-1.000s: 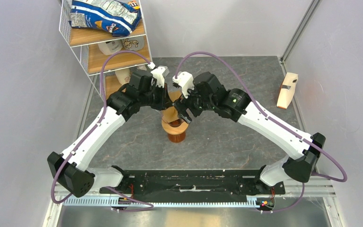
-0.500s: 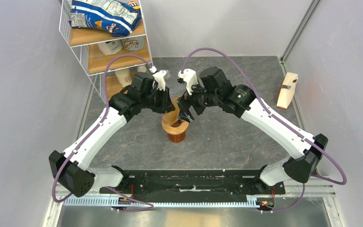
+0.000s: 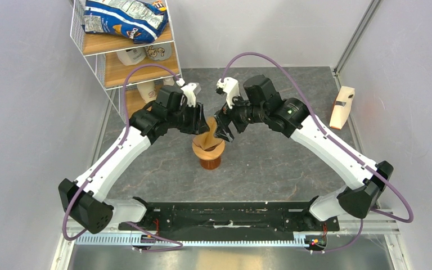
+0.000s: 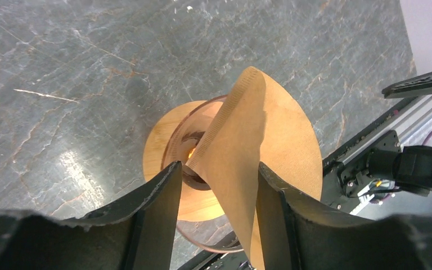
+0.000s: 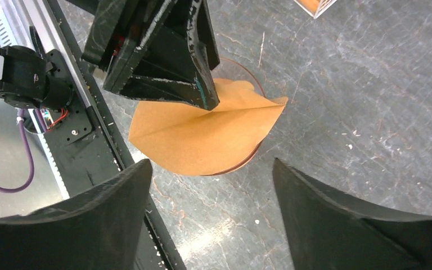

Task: Place the coffee filter in the dripper

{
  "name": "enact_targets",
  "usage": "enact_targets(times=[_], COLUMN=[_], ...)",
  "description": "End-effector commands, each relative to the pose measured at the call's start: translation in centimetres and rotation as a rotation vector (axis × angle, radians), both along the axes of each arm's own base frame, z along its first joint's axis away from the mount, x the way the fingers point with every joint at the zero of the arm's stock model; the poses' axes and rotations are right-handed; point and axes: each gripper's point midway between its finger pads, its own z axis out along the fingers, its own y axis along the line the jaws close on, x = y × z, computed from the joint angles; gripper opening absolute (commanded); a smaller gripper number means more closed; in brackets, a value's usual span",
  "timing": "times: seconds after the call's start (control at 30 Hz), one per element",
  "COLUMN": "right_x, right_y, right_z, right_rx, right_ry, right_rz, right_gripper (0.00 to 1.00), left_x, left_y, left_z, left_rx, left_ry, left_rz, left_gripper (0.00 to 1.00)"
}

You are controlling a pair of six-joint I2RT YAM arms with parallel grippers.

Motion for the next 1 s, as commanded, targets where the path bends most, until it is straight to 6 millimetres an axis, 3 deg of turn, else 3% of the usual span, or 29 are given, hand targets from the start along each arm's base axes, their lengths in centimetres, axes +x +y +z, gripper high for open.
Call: enact_targets(times=[0.0, 0.1, 0.27, 0.6, 0.97], right_x=[0.4, 0.7, 0.4, 0.0, 0.9], right_y=[-0.4, 0.0, 1.6, 3.5, 5.7], right_z=[4.5, 4.7, 3.5, -2.2, -7.1], right_rx=[0.052, 0.042, -0.048, -0.218, -0.322], right_ry=[-0.127, -0.128, -0.158, -0.116, -0.078], right_rz=[0.008, 0.015, 0.062, 0.119, 0.204], right_gripper=[0.78, 0.55, 0.33, 0.19, 0.22], left_x=[0.1, 0.0, 0.3, 1.4, 1.1], left_y=[1.0, 1.7, 3.7, 9.3, 13.3], left_z=[5.1, 7.4, 10.3, 13.5, 12.3], left_rx=[-0.094, -0.183, -0.276, -0.413, -0.513], left_ry=[-0.131, -0.173, -0.231, -0.275, -0.223], left_rz=[-0.002, 0.007, 0.063, 0.302, 0.463], left_gripper=[0.59, 0.66, 0.69, 0.68, 0.67])
